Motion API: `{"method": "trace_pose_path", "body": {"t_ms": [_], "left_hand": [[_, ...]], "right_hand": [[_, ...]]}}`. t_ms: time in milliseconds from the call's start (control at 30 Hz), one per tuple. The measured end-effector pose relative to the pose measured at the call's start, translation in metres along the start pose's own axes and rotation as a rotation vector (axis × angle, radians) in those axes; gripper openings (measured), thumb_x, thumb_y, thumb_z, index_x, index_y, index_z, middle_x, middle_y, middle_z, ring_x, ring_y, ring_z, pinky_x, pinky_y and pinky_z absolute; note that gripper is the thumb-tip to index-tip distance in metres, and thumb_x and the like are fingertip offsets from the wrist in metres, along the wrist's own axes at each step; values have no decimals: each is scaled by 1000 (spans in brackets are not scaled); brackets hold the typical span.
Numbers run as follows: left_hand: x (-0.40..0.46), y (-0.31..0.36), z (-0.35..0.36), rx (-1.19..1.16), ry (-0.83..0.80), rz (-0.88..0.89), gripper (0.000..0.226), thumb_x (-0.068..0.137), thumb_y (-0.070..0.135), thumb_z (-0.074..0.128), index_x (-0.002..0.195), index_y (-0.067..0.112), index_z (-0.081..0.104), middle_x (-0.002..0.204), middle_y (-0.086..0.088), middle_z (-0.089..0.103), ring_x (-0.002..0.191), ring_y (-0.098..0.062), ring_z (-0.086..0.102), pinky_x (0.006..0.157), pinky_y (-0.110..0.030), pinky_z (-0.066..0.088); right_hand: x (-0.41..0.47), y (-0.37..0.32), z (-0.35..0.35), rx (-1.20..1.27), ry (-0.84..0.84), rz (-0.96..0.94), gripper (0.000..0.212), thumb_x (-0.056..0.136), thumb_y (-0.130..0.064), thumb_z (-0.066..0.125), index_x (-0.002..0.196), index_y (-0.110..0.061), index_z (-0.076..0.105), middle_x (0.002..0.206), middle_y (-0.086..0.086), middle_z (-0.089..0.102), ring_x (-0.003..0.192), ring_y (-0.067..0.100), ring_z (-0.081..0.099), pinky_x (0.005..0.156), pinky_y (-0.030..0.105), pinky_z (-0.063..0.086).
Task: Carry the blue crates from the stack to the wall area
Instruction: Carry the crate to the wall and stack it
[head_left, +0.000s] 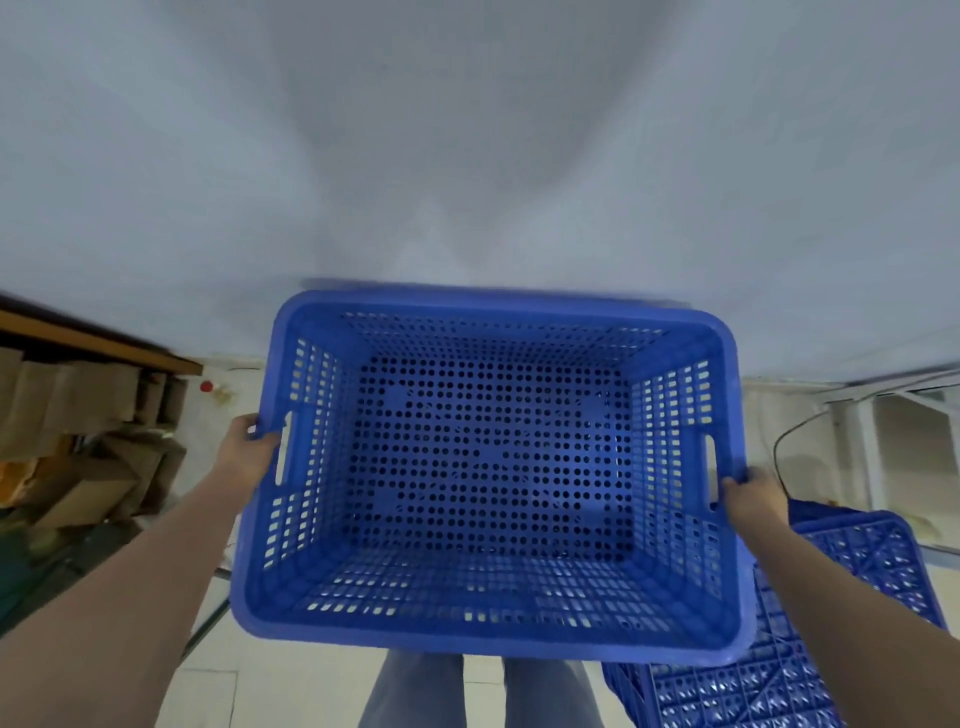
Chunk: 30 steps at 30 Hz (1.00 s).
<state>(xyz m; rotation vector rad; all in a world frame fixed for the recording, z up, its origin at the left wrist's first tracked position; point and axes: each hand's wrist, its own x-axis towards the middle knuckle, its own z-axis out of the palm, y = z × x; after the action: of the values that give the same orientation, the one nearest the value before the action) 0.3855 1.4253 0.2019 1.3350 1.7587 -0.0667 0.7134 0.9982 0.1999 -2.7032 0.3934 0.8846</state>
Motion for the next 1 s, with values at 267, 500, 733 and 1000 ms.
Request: {"method": "trace_pose_path", "body": {"t_ms": [267, 500, 733, 1000], "left_hand": [[9, 16, -19, -38, 42, -54, 54, 93, 23, 58, 139, 2, 40, 137, -23, 50, 119, -43, 53, 97, -50, 45], [5, 13, -18, -77, -20, -84, 62, 91, 20, 62, 142, 5, 30, 139, -19, 48, 120, -41, 52, 101, -56, 43], [1, 20, -8, -93, -58, -101, 65, 91, 23, 61, 144, 7, 27, 140, -19, 45, 123, -41, 50, 101, -56, 42], [4, 14, -10, -17, -65, -63, 60, 91, 17, 61, 141, 1, 31, 137, -25, 49, 117, -44, 54, 92, -51, 46]], "right_hand": [[4, -13, 5, -13, -97, -26, 33, 97, -9, 45, 124, 9, 51, 95, 19, 53, 83, 33, 50, 71, 38, 39], [3, -16, 10, -89, -79, 14, 39, 99, -15, 46, 132, 4, 50, 112, 27, 62, 80, 31, 48, 68, 34, 37], [12, -10, 0, -61, -60, 50, 38, 98, -14, 46, 129, 7, 52, 89, 18, 52, 56, 23, 40, 50, 30, 29], [2, -10, 7, 33, -68, 53, 31, 93, -7, 46, 118, 5, 58, 91, 20, 57, 77, 34, 53, 67, 38, 41]]}}
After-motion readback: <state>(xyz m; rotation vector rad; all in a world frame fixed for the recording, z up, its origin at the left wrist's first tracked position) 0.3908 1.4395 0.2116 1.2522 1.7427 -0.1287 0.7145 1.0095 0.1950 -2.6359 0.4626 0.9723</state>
